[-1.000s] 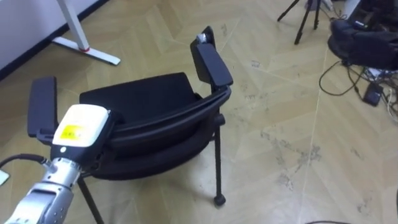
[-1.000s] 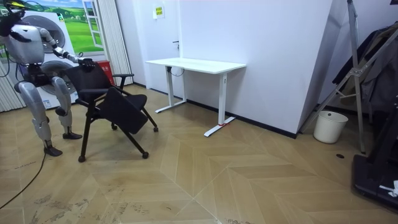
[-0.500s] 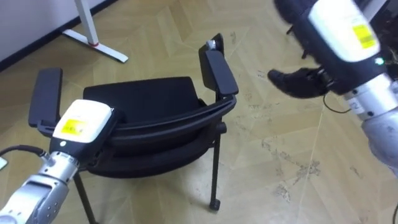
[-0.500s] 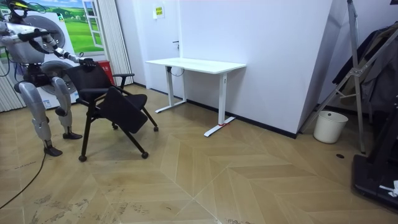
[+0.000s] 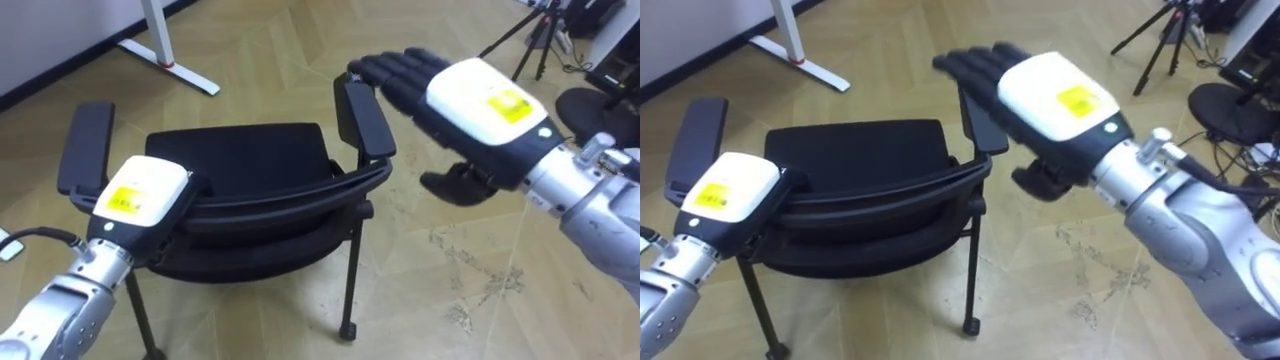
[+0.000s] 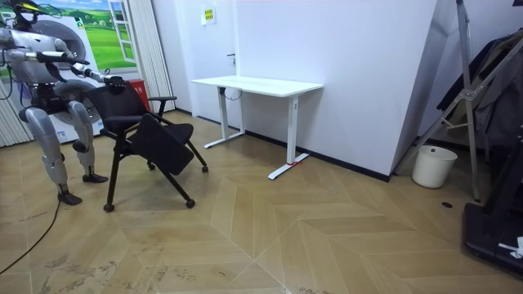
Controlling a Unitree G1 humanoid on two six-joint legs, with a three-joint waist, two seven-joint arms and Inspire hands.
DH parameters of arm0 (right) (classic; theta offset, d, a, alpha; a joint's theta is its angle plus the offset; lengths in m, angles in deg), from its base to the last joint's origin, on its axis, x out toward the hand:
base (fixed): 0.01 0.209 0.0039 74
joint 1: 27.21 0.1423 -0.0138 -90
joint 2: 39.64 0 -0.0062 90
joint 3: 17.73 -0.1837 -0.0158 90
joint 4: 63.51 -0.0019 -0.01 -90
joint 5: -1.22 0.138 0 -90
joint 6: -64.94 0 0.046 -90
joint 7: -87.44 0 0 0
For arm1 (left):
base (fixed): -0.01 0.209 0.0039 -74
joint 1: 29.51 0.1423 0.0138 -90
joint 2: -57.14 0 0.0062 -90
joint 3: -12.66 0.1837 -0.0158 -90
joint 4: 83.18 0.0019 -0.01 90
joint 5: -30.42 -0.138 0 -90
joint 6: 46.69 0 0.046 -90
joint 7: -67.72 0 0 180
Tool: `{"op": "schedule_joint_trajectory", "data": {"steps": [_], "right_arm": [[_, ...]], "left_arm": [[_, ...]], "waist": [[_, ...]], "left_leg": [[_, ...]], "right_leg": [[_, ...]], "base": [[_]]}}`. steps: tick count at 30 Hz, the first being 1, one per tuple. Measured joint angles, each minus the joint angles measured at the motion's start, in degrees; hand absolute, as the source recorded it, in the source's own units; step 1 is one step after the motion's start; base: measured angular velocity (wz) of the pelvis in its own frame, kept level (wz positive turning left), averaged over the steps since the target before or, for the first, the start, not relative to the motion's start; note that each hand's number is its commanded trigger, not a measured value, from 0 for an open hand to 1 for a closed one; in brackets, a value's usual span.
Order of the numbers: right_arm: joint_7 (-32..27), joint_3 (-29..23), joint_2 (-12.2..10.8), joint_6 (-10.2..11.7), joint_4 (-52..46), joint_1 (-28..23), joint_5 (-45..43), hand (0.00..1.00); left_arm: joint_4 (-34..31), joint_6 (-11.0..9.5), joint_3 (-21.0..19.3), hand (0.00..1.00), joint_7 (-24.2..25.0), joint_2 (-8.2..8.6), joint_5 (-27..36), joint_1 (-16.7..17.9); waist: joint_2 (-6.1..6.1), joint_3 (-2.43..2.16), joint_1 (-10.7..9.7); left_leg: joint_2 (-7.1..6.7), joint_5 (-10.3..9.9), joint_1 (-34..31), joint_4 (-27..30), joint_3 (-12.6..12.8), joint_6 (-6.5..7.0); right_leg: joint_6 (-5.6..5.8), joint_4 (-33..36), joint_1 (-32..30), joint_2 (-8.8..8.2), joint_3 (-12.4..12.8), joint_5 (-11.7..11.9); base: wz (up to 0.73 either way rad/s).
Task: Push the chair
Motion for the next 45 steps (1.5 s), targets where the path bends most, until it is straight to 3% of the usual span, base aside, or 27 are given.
{"op": "schedule_joint_trajectory", "data": {"steps": [3, 6, 12, 17, 20, 25, 31, 45], "right_arm": [[2.3, 2.1, 1.2, 0.0, -0.1, 0.1, -0.1, 0.00], [4.7, 3.7, 1.9, -0.7, -0.7, 0.1, -0.1, 0.00], [7.1, 7.6, 2.0, -1.1, -2.0, 0.1, 0.2, 0.00], [7.7, 10.8, 1.9, -1.2, -1.5, 0.0, -0.1, 0.00], [8.3, 11.4, 1.1, -1.2, 0.3, 0.0, -0.2, 0.00], [8.4, 11.4, -3.0, -2.1, 5.3, 0.6, -0.3, 0.00], [8.4, 11.4, -3.4, -2.5, 7.6, 3.4, -0.3, 0.00], [6.0, 11.2, -6.5, -2.5, 11.6, 3.6, -3.7, 0.00]], "left_arm": [[0.3, 0.3, 1.3, 1.00, 0.3, -1.14, 0.0, -1.4], [1.2, 0.6, 2.3, 1.00, 1.2, -1.23, 0.0, -3.1], [3.5, 0.6, 4.1, 1.00, 1.2, -1.30, 0.4, -5.5], [4.1, 0.6, 5.3, 1.00, 0.5, -1.29, 0.4, -6.3], [4.0, 0.9, 6.1, 1.00, 0.2, -1.03, 0.7, -6.6], [4.0, 1.4, 6.9, 1.00, 0.1, -0.03, 1.3, -6.7], [3.9, 1.4, 7.1, 1.00, 0.2, 0.42, 1.3, -6.7], [4.0, 2.7, 8.2, 1.00, 0.0, 1.29, 1.3, -6.7]], "waist": [[-1.07, 0.02, 0.5], [-1.44, 0.07, 1.1], [-1.42, 0.09, 1.8], [-0.70, 0.52, 2.3], [-0.26, 0.55, 2.5], [0.95, 0.41, 2.7], [1.27, 0.37, 2.7], [1.46, 0.29, 2.5]], "left_leg": [[0.02, 0.1, 0.0, 0.0, 0.0, -0.10], [-0.03, 0.1, 0.1, 0.0, -0.1, -0.11], [-0.08, 0.1, 0.1, 0.0, -0.1, -0.18], [-0.10, 0.1, -0.2, 0.1, -0.7, -0.18], [-0.12, 0.1, -0.3, 0.1, -1.2, -0.18], [-0.19, 0.1, -0.2, 0.1, -1.5, -0.18], [-0.15, 0.1, -0.3, 0.1, -1.9, -0.19], [-0.22, 0.1, -0.3, 0.1, -2.4, -0.18]], "right_leg": [[-0.01, 0.0, 0.0, 0.02, 0.0, 0.0], [-0.08, 0.0, 0.1, -0.04, 0.0, 0.1], [-0.13, 0.1, 0.1, -0.12, -0.2, 0.1], [-0.13, 0.1, 0.2, -0.16, -0.4, 0.1], [-0.13, 0.1, 0.2, -0.26, -1.0, 0.1], [-0.12, 0.1, 0.1, -0.42, -1.6, 0.1], [-0.11, 0.1, 0.3, -0.43, -2.1, 0.1], [-0.09, -0.1, 1.0, -0.55, -2.8, 0.1]], "base": [[0.00], [0.00], [0.00], [0.03], [0.07], [0.03], [0.04], [0.02]]}}
